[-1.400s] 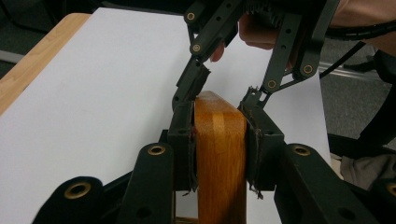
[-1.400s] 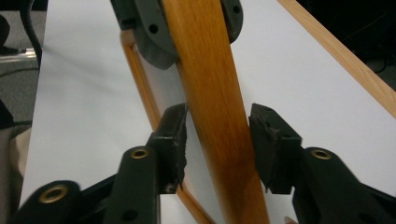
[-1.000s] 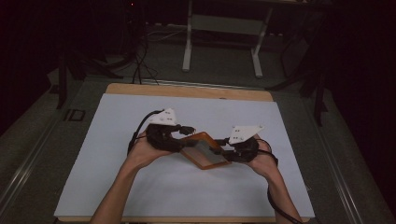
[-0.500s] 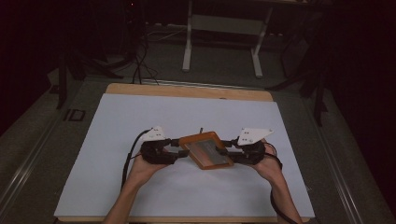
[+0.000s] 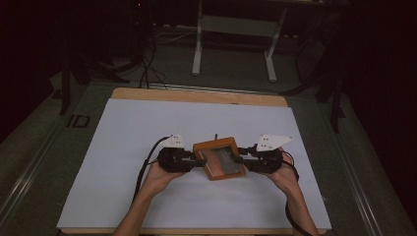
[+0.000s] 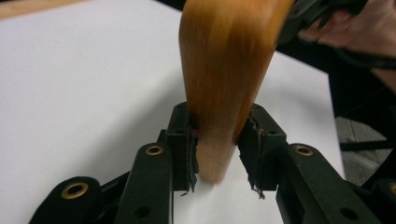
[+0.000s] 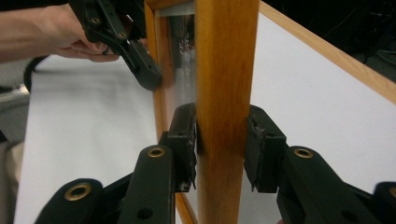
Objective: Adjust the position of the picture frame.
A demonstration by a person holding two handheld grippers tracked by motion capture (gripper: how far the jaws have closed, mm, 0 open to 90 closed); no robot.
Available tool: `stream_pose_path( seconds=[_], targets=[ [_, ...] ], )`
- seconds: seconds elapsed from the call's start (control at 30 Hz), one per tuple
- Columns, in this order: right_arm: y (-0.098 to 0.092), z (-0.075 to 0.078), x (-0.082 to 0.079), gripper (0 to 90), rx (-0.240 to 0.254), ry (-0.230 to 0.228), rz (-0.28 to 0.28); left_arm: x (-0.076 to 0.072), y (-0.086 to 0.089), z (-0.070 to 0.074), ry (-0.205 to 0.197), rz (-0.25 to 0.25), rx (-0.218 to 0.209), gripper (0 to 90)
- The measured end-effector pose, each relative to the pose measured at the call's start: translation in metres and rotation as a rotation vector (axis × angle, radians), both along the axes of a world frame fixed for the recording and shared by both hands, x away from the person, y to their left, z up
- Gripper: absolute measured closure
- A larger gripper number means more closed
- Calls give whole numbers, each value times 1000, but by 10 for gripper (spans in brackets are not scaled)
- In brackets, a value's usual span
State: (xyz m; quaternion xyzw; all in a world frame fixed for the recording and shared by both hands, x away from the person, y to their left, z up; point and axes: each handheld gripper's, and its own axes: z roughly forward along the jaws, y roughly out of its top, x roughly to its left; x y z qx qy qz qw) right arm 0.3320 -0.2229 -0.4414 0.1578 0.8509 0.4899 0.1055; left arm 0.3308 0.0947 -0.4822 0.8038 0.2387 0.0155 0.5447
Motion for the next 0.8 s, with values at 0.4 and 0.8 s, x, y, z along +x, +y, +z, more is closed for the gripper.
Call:
stream_pose_path(
  seconds=[0.4,0.8],
  targets=[
    [23,-24,7,650,126,214,-100,-1,31,13,47,146,-69,672],
    [37,-35,9,633,125,332,-177,0,39,1,161,206,-79,677]
  ],
)
